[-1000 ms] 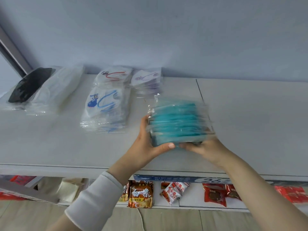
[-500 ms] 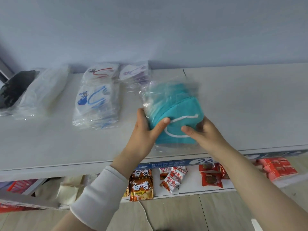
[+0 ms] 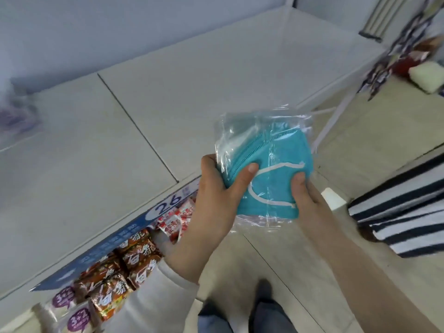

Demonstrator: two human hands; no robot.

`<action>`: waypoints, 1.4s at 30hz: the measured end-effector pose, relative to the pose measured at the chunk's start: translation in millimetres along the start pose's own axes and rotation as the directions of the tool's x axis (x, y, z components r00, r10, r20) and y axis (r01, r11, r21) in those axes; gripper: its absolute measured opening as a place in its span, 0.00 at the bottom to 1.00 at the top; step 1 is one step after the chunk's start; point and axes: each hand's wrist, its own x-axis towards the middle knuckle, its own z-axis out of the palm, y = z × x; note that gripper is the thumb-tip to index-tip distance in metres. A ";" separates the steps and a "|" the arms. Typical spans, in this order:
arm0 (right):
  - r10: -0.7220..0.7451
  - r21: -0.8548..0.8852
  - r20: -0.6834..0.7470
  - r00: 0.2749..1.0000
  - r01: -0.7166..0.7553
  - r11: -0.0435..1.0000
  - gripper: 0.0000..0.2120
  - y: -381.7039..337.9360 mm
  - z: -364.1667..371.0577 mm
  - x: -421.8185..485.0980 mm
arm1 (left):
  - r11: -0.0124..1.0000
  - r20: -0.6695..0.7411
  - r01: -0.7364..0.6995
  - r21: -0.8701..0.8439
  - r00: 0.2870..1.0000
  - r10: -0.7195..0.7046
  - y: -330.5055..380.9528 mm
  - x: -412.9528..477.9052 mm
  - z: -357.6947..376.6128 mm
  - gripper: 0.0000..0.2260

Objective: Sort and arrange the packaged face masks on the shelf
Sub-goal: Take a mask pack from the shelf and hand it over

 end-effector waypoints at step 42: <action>0.137 0.131 -0.341 0.930 -0.098 0.987 0.19 19.7 -424.5 206.1 | 0.957 0.332 0.230 0.179 0.901 -0.279 -23.0 223.3 466.2 0.18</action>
